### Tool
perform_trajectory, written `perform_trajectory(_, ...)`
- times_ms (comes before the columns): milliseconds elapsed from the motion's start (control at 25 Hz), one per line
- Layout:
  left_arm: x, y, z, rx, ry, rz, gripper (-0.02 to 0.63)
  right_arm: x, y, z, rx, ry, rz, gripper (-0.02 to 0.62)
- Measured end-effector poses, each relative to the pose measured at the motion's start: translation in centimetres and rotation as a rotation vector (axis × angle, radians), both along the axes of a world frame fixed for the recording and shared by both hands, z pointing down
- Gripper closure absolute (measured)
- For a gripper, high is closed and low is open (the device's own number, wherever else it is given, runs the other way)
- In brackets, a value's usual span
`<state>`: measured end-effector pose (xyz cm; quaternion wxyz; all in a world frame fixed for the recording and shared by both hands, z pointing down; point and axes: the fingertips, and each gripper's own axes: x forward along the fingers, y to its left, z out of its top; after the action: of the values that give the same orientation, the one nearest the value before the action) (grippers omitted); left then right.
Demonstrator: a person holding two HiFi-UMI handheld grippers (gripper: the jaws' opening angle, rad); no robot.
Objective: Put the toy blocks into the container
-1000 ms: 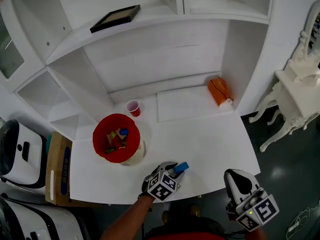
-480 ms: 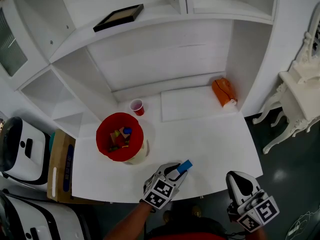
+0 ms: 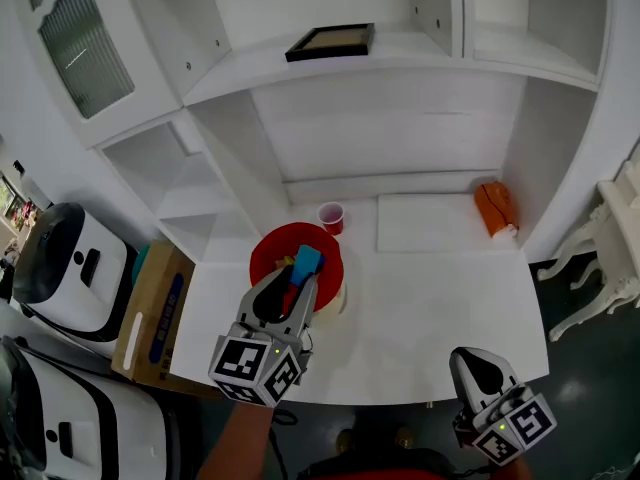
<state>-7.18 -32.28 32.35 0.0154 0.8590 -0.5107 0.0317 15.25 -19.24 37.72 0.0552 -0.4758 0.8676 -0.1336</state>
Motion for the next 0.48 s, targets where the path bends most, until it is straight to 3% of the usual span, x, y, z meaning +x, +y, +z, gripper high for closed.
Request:
perform_trajectory(120,-3.2,-2.2,1.9,-0.073,-0.043,-0.086,0.430,-1.8,-0.2,-0.6,0.014,0.001,-0.034,0.584)
perform_trajectory(240,-4.4,-3.3,4.2,-0.143,-0.074,-0.110,0.425,-3.0,-0.3,-0.8,0.020,0.003,-0.049,0.584)
perform_trajectory(320,-4.3,-3.3,4.7,-0.142,-0.069,-0.099,0.423,-3.5,-0.4,-0.8,0.021,0.006,-0.054,0.584)
perform_trajectory(440,-3.5,-1.9,3.9,-0.083,0.000,-0.052,0.423,-4.3,-0.5,-0.8,0.020,0.006,-0.057,0.584)
perform_trajectory(480,-3.0,-1.2,3.5,-0.059,0.027,-0.031,0.463,-4.5,-0.6,-0.8,0.020,0.005,-0.058,0.584)
